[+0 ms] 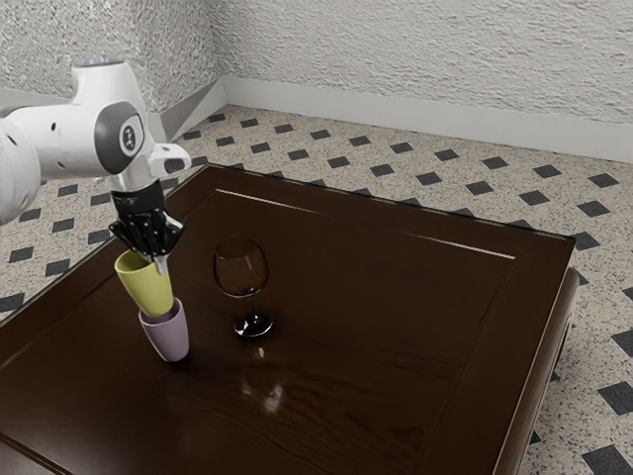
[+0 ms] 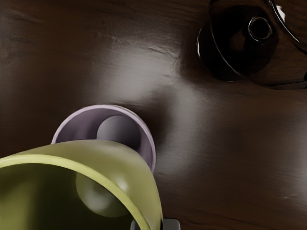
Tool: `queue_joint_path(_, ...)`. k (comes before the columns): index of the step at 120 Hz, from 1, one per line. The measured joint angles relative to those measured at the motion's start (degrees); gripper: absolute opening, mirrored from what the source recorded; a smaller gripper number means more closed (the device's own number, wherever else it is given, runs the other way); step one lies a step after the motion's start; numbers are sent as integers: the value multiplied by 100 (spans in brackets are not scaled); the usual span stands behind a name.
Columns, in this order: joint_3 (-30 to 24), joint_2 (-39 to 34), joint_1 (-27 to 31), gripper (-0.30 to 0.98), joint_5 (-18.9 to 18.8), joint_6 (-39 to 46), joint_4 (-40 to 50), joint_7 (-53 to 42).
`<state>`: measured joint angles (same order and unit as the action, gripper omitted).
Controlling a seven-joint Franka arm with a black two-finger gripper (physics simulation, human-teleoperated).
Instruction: Place the right cup onto the left cup
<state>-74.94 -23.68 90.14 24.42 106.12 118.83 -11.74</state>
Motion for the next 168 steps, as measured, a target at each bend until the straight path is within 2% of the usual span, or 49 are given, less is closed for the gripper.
queue_joint_path(30, -1016, -13, 1014, -10, 20, 162, -173, 45)
queue_joint_path(37, -1125, -13, 1057, -3, 41, 184, -179, 52)
queue_joint_path(47, -1170, -7, 1063, 13, 119, 188, -177, 69)
queue_joint_path(67, -1102, 3, 1016, 41, 257, 170, -154, 109)
queue_joint_path(95, -182, 294, 79, 59, 217, -147, -340, 149)
queue_joint_path(106, 690, 740, -1032, 62, -133, -310, -501, 153)
queue_joint_path(116, 1932, 1126, -2526, 64, -572, -431, -575, 158)
queue_joint_path(133, 4716, 1672, -5878, 66, -1406, -669, -931, 177)
queue_joint_path(147, 6708, 2040, -8354, 67, -2020, -977, -1593, 206)
queue_joint_path(152, 7096, 2112, -8837, 68, -2174, -1068, -1790, 216)
queue_joint_path(168, 7717, 2254, -9609, 68, -2498, -1355, -2292, 247)
